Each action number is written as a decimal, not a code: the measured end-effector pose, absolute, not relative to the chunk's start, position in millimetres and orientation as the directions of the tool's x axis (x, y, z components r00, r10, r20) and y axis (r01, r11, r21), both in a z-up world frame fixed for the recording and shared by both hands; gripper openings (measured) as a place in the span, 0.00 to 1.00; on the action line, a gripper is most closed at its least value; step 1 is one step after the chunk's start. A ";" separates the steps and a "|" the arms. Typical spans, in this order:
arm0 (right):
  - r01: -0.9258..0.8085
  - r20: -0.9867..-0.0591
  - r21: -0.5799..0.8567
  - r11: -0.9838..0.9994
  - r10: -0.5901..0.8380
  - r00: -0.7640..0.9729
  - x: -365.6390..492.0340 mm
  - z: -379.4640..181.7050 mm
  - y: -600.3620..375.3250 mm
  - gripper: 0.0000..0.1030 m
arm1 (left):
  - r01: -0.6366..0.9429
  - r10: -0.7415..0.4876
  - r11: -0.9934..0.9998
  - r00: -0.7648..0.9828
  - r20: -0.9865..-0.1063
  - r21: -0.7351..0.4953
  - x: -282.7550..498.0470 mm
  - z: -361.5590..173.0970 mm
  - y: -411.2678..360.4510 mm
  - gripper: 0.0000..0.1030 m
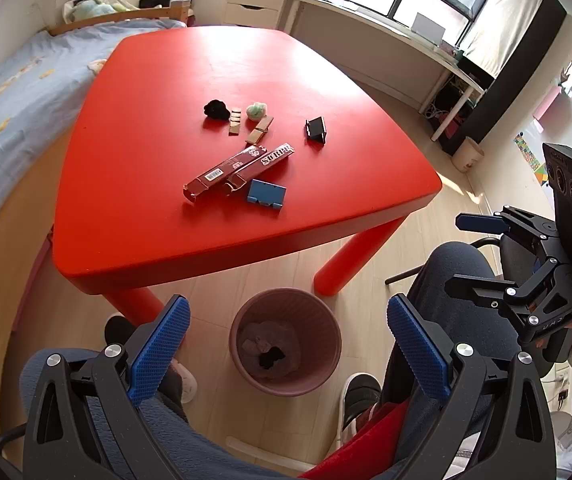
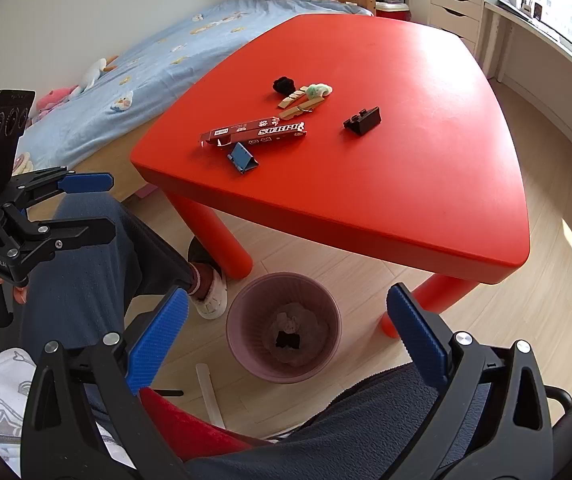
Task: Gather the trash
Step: 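Move both tools back over the red table, then grasp the black fuzzy ball with the left tool while the right tool grasps the black clip, then carry both items over the wastebasket and open both tools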
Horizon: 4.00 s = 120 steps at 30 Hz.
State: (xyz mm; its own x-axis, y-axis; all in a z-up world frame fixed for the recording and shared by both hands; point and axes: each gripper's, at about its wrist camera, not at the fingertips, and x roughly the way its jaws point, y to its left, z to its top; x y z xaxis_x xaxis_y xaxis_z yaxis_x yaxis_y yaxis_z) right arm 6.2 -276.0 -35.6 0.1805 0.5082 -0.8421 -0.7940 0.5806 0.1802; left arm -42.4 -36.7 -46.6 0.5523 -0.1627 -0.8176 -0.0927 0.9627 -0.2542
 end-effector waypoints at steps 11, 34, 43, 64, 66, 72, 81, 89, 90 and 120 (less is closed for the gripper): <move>-0.784 -0.838 0.196 0.589 0.516 0.178 9.1 -34.3 -277.6 0.95 | -0.097 -0.156 0.963 0.554 -0.817 -0.250 -41.2 -44.5 -35.1 0.92; -0.817 -0.817 0.181 0.548 0.546 0.185 40.5 -10.2 -254.1 0.95 | -0.084 -0.136 0.970 0.588 -0.798 -0.227 -7.4 -22.7 -12.1 0.92; -0.860 -0.824 0.133 0.493 0.537 0.181 76.1 -6.4 -229.6 0.95 | -0.078 -0.138 0.971 0.593 -0.793 -0.227 25.8 -15.8 10.1 0.92; -0.959 -0.879 0.053 0.278 0.468 0.087 155.4 -49.9 -176.6 0.95 | -0.070 -0.142 0.977 0.485 -0.863 -0.200 139.7 -48.4 51.7 0.92; -0.963 -0.881 0.055 0.265 0.467 0.078 160.0 -54.1 -173.7 0.95 | -0.065 -0.149 0.977 0.473 -0.869 -0.203 148.6 -55.0 55.6 0.92; -0.966 -0.886 0.074 0.247 0.460 0.050 170.9 -66.0 -166.1 0.95 | -0.077 -0.156 0.975 0.438 -0.885 -0.209 170.2 -73.2 66.1 0.92; -0.976 -0.885 0.070 0.205 0.464 0.034 174.1 -74.2 -159.0 0.84 | -0.045 -0.159 0.979 0.433 -0.887 -0.198 186.6 -84.3 60.1 0.86; -0.979 -0.883 0.059 0.198 0.468 0.041 172.8 -78.8 -157.8 0.58 | -0.030 -0.147 0.984 0.428 -0.892 -0.176 188.8 -89.7 57.3 0.48; -0.978 -0.882 0.054 0.200 0.469 0.047 172.5 -78.1 -158.4 0.55 | -0.030 -0.149 0.983 0.429 -0.891 -0.179 188.8 -89.6 58.1 0.43; -0.944 -0.849 0.033 0.329 0.507 0.147 147.1 -29.9 -181.9 0.43 | 0.001 -0.127 0.989 0.500 -0.857 -0.146 131.9 -40.6 28.0 0.20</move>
State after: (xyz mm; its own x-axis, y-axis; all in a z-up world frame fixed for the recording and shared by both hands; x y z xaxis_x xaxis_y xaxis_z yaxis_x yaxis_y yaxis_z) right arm 147.1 -181.9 -29.9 0.1465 0.5073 -0.8492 -0.9439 0.3287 0.0335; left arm 131.9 28.0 -40.6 0.4998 -0.1267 -0.8568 0.0005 0.9893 -0.1459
